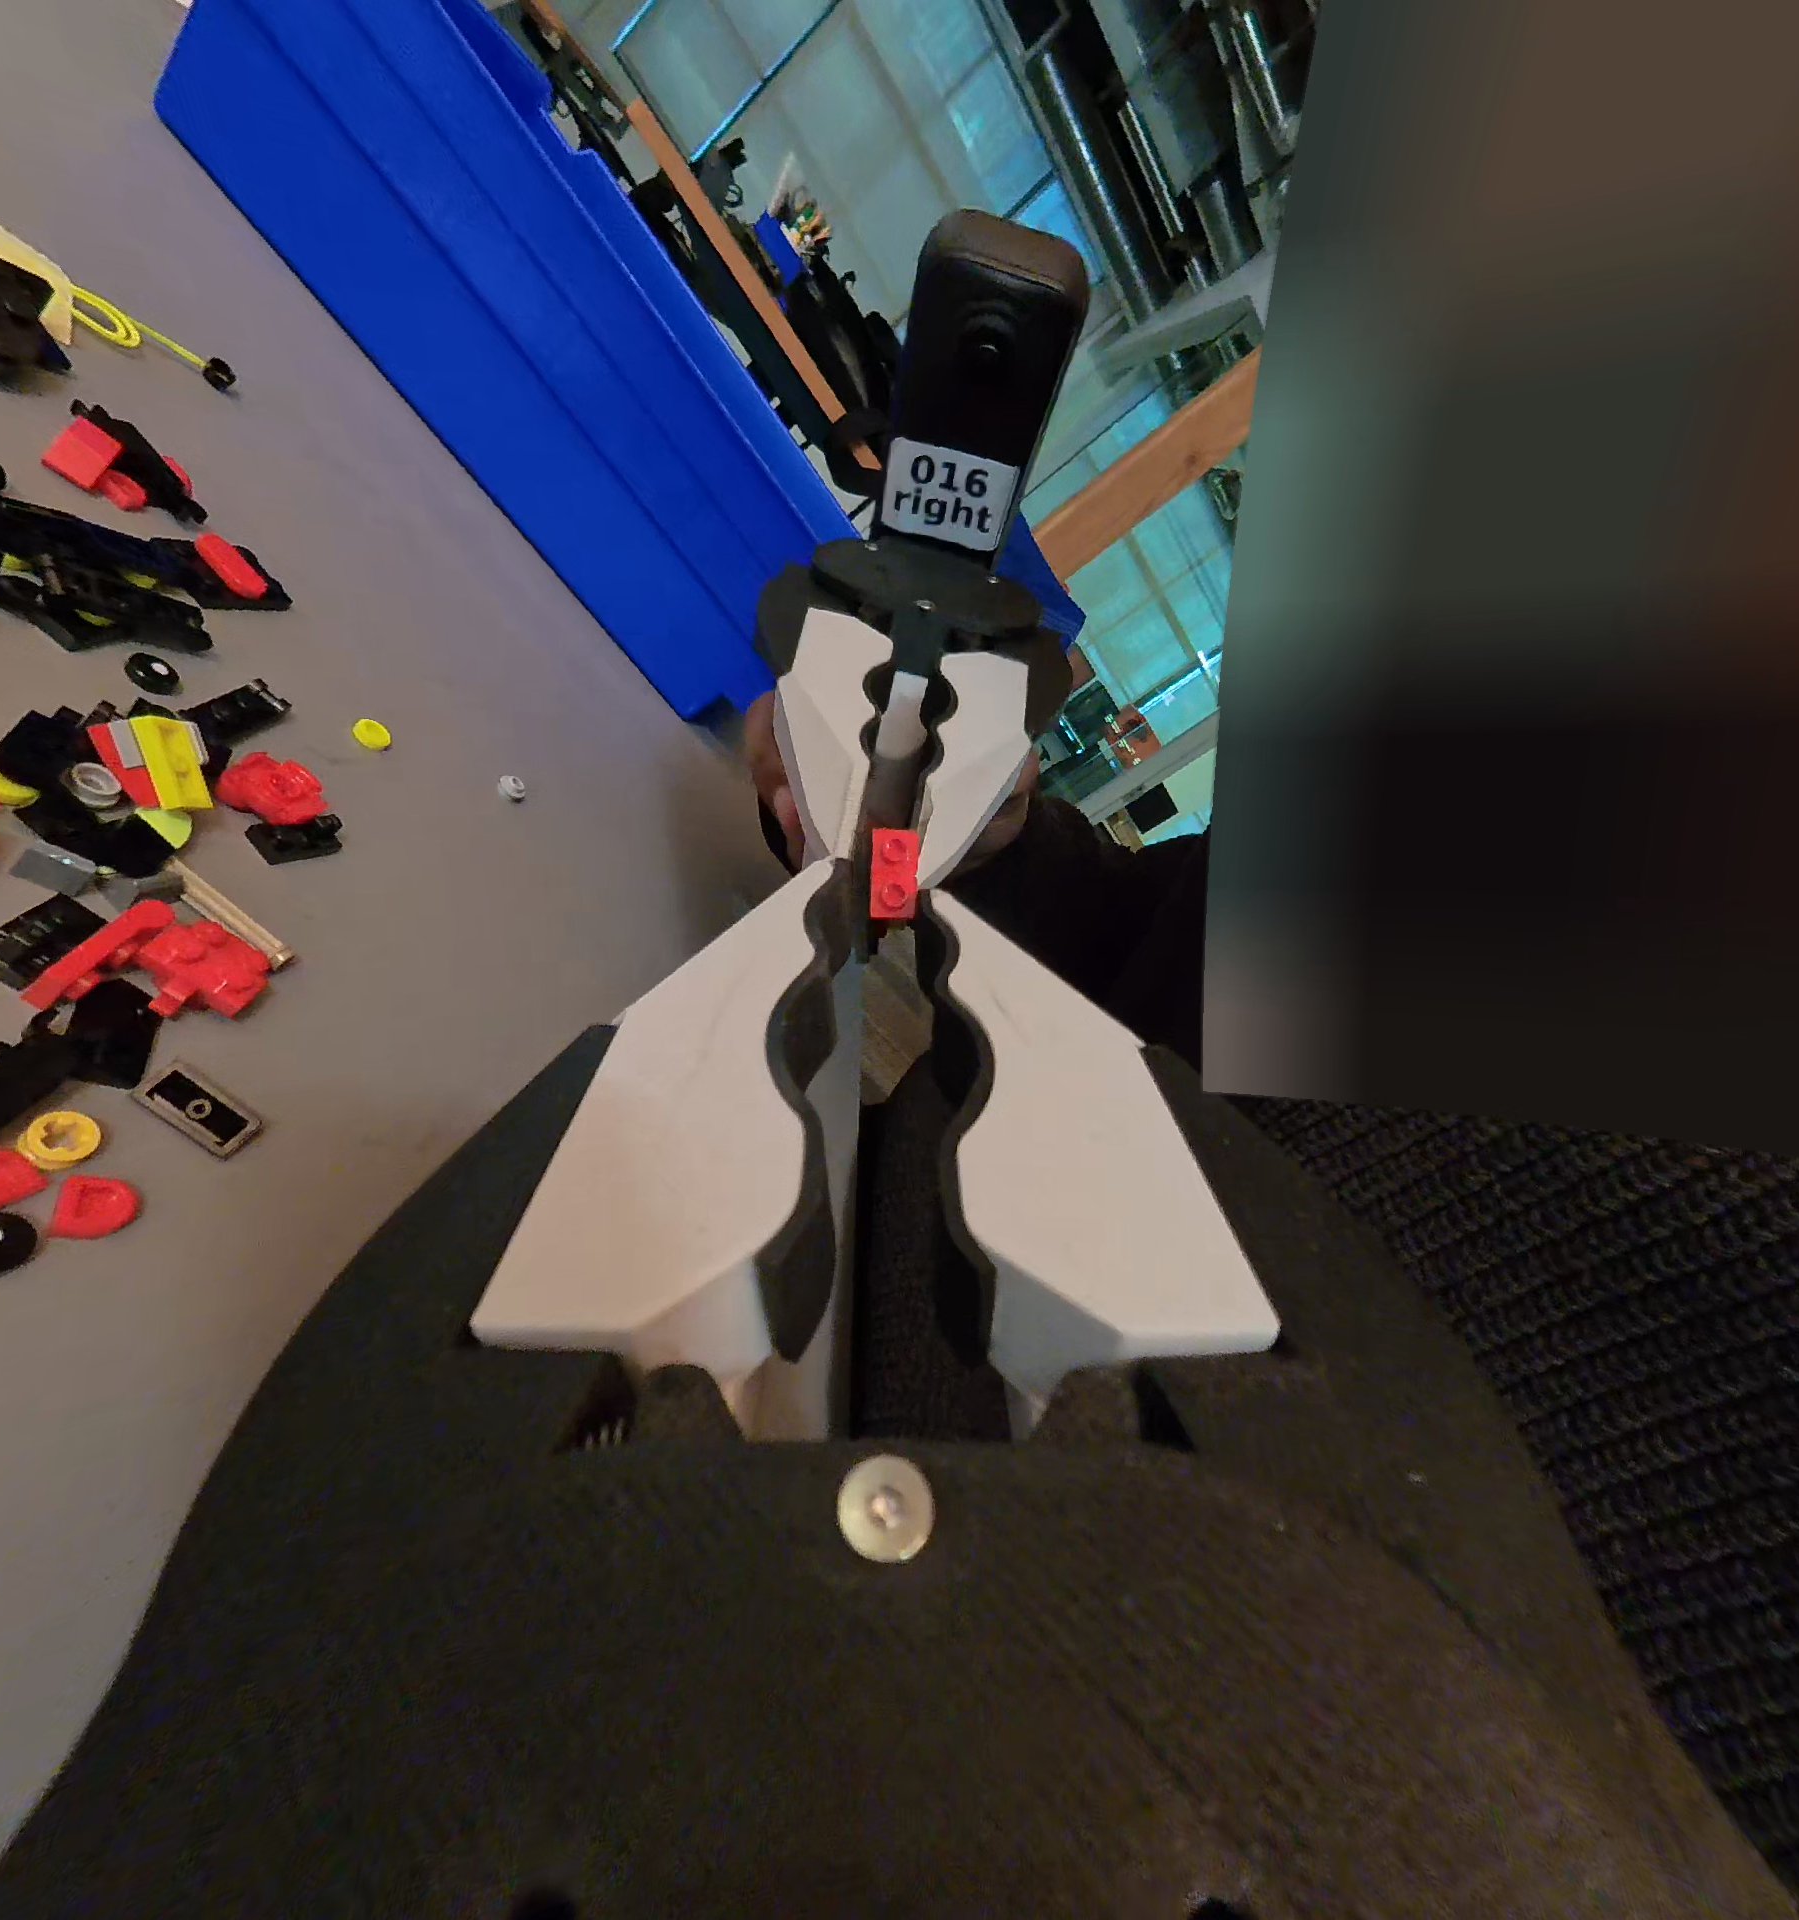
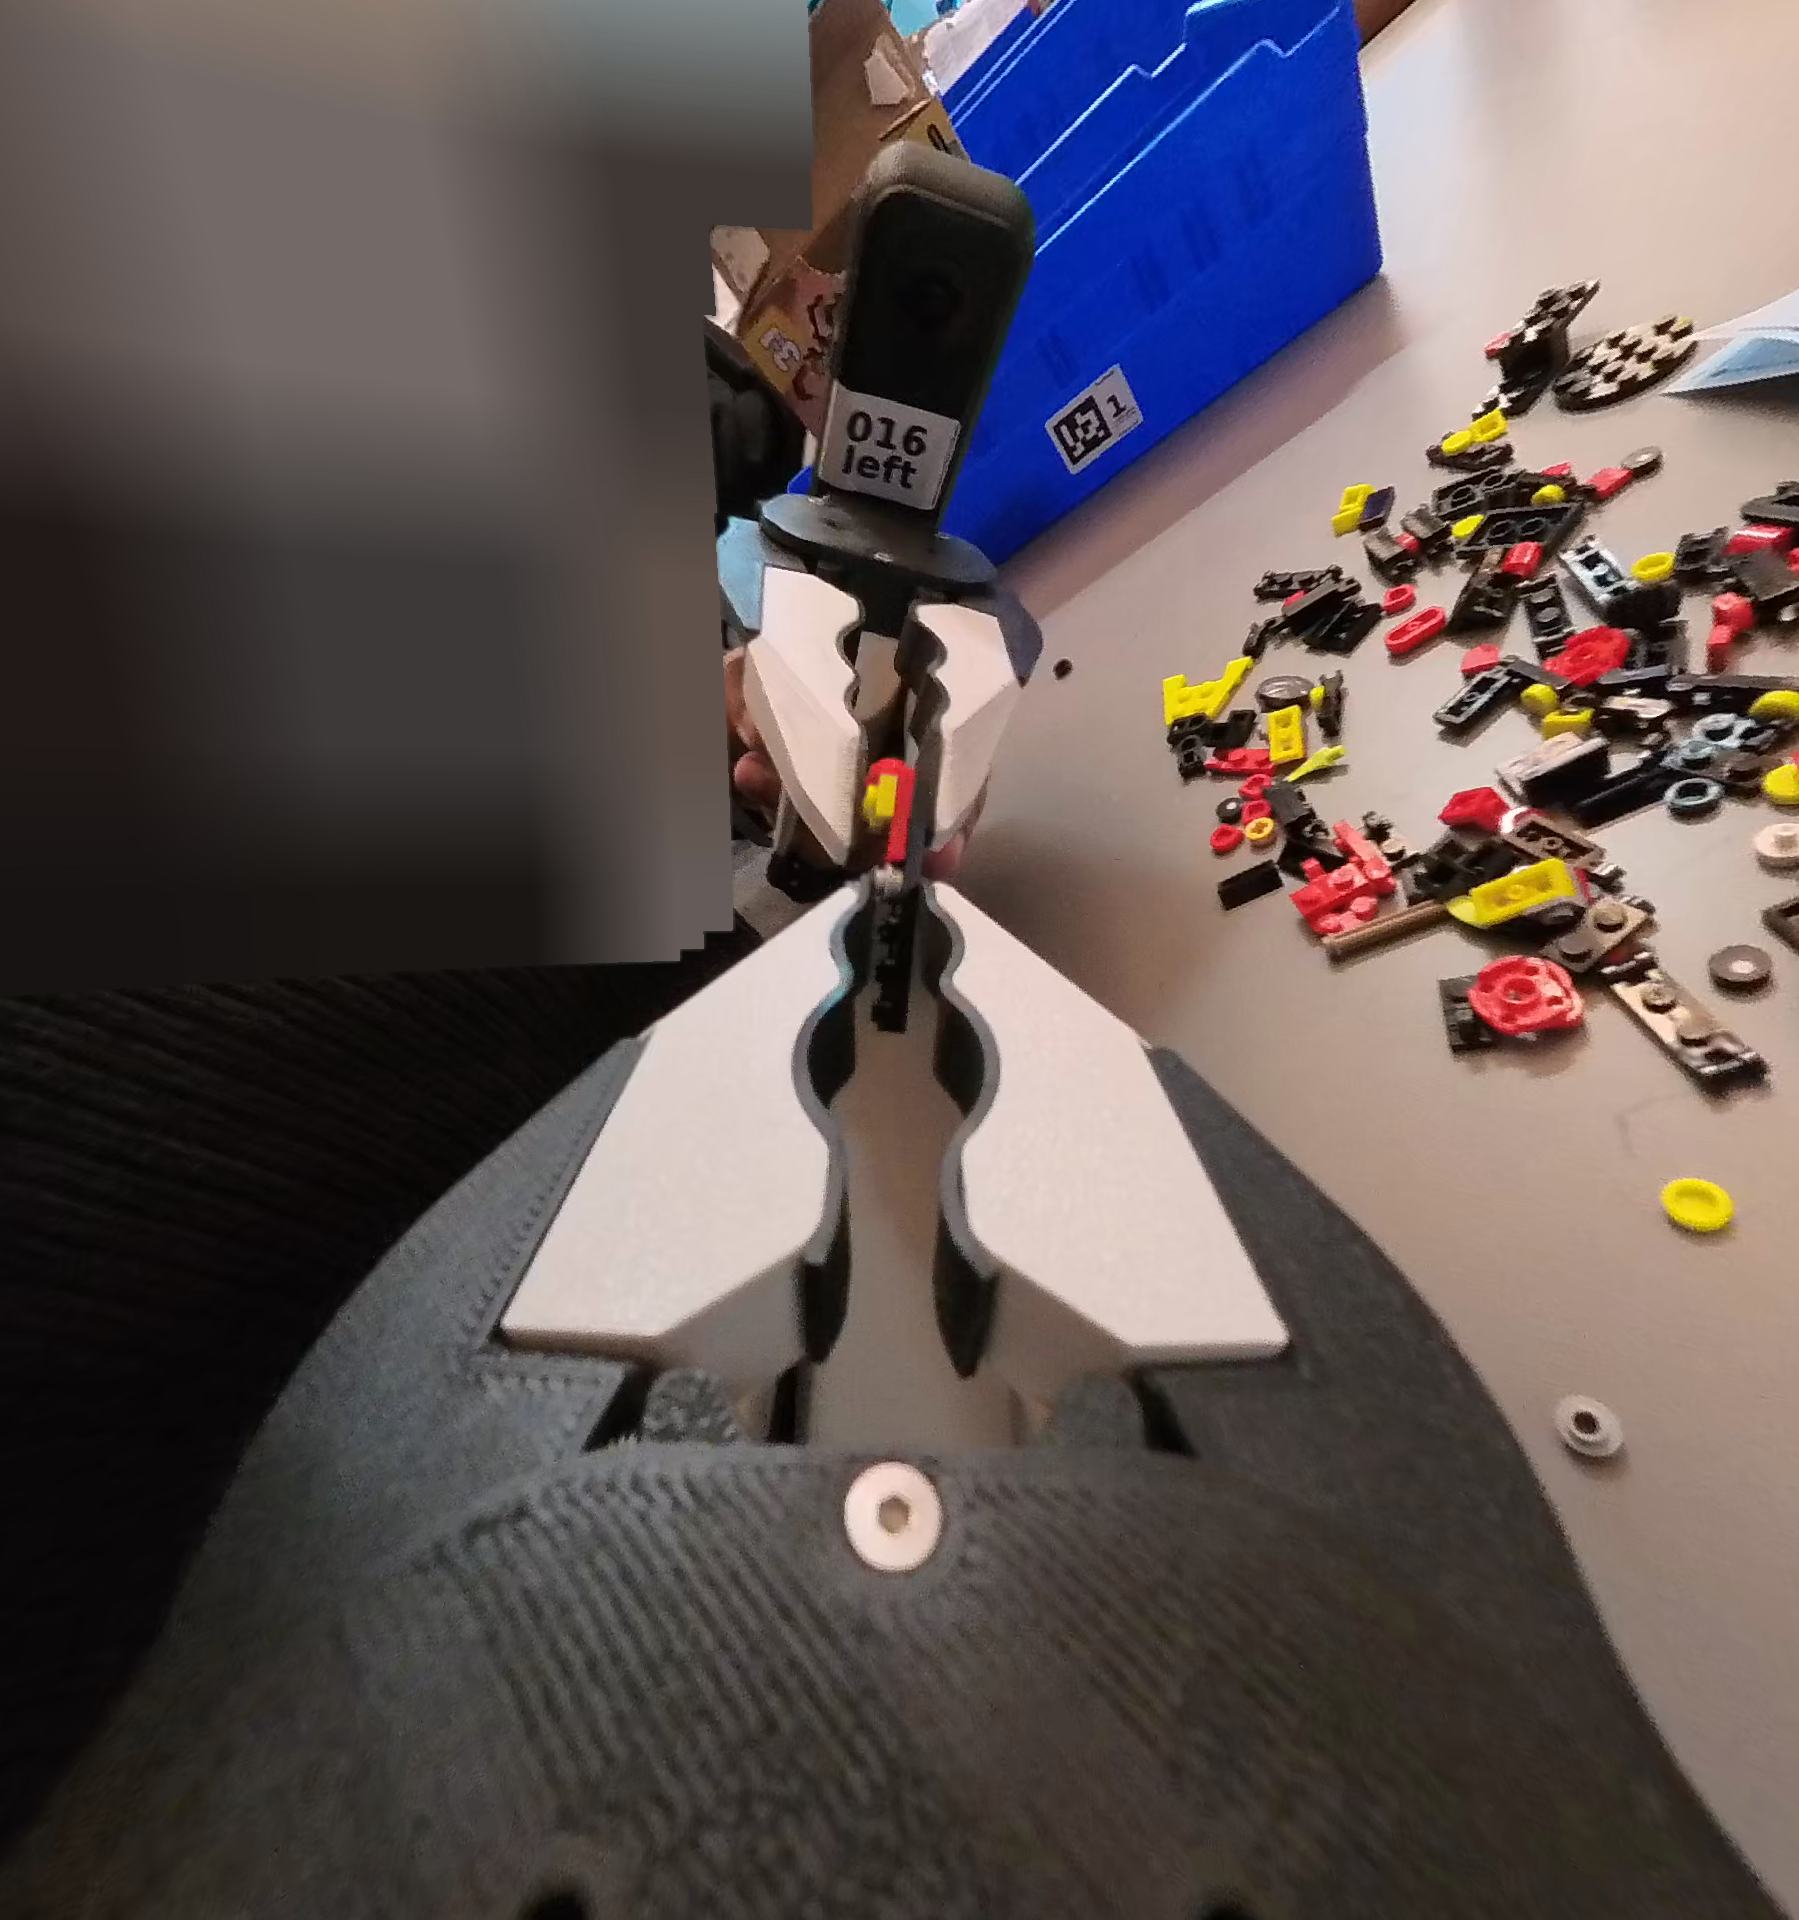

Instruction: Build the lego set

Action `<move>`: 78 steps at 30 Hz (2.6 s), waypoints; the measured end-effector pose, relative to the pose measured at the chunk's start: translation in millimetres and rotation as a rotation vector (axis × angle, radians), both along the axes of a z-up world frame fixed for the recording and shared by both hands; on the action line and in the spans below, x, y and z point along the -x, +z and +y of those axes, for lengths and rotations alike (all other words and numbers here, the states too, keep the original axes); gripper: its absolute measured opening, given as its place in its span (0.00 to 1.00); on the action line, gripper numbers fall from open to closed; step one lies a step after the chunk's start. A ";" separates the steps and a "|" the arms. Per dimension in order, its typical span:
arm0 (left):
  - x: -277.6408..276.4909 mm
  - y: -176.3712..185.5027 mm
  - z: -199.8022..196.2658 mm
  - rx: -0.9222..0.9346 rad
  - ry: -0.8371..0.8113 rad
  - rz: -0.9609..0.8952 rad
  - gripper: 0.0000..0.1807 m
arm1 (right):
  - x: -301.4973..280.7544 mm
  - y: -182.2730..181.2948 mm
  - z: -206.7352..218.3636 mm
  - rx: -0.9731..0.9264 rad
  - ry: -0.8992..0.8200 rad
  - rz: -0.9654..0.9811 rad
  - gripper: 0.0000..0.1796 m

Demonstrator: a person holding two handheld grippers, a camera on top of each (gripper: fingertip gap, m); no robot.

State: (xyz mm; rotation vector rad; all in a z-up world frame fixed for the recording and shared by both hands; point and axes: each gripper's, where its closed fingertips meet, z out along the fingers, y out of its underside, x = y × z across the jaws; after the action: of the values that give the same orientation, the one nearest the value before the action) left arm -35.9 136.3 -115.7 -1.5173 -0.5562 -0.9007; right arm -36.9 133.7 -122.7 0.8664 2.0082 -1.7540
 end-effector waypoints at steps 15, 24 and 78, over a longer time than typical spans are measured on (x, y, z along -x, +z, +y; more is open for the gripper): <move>4.7 -2.2 -1.9 0.008 0.014 -0.025 0.05 | -0.6 -1.2 -3.5 -0.033 0.001 0.023 0.03; 3.8 -3.0 0.0 0.010 0.009 -0.022 0.05 | 2.1 0.9 -1.7 -0.012 -0.021 0.031 0.07; 9.4 -3.3 -0.4 -0.003 0.028 -0.131 0.02 | 11.9 3.1 0.7 0.225 -0.040 -0.301 0.02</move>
State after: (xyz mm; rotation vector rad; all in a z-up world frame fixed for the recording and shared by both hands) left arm -45.3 135.9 -119.0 -1.4518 -0.6688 -0.9834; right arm -48.8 134.4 -119.5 1.0307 1.5812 -1.7118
